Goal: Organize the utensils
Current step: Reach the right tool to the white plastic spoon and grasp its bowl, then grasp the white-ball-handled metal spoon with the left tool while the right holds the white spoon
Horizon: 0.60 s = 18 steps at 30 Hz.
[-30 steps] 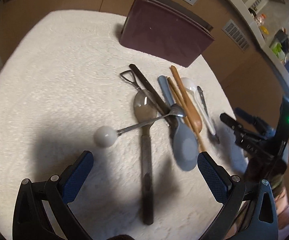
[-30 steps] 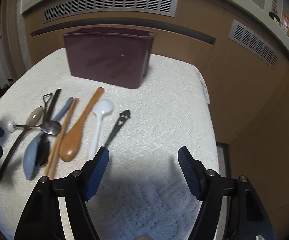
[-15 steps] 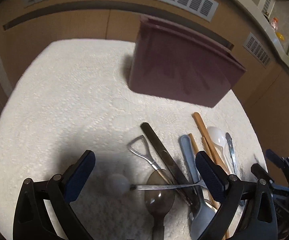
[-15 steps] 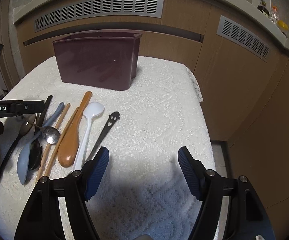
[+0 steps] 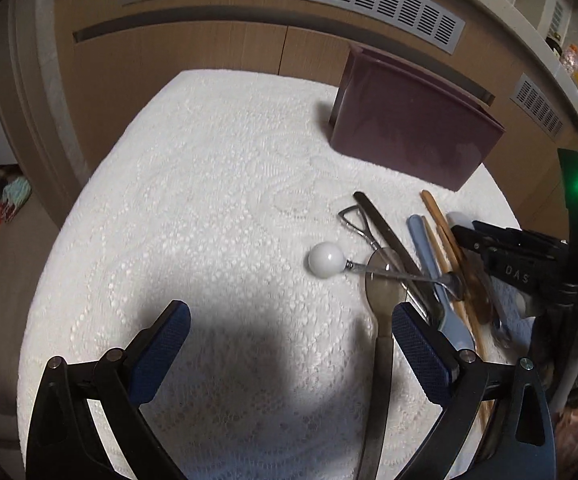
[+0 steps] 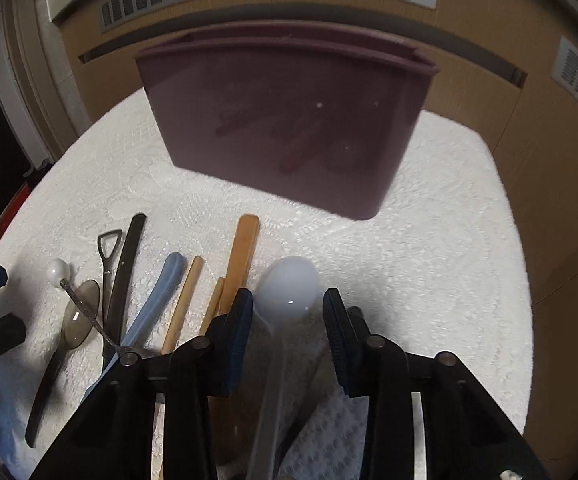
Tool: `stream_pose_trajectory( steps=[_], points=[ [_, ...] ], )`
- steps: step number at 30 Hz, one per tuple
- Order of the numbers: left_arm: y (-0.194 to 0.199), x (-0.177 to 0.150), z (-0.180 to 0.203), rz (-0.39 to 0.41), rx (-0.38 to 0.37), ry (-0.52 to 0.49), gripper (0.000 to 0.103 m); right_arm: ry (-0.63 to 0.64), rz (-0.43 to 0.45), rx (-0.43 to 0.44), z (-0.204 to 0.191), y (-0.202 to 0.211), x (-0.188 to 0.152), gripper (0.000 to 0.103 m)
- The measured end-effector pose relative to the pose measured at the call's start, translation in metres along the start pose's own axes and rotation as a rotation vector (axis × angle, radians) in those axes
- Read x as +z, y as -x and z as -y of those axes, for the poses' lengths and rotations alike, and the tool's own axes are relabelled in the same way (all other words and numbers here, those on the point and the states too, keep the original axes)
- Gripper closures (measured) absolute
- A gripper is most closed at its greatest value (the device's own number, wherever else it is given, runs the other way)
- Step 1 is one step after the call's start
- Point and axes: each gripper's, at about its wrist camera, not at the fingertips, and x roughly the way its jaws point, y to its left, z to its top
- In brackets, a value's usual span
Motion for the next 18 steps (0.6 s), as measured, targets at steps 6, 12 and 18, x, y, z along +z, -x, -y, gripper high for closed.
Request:
stream_pose_trajectory(
  steps=[6, 12, 18],
  points=[
    [-0.009, 0.005, 0.001, -0.059, -0.090, 0.043, 0.030, -0.011, 0.086, -0.054, 0.013, 0.036, -0.019, 0.073],
    [-0.030, 0.027, 0.023, -0.106, -0.173, 0.061, 0.044, -0.036, 0.147, -0.123, 0.026, 0.062, -0.045, 0.073],
    [-0.057, 0.062, 0.037, -0.125, -0.173, 0.118, 0.044, -0.085, 0.157, -0.133, 0.035, 0.066, -0.058, 0.073]
  ],
)
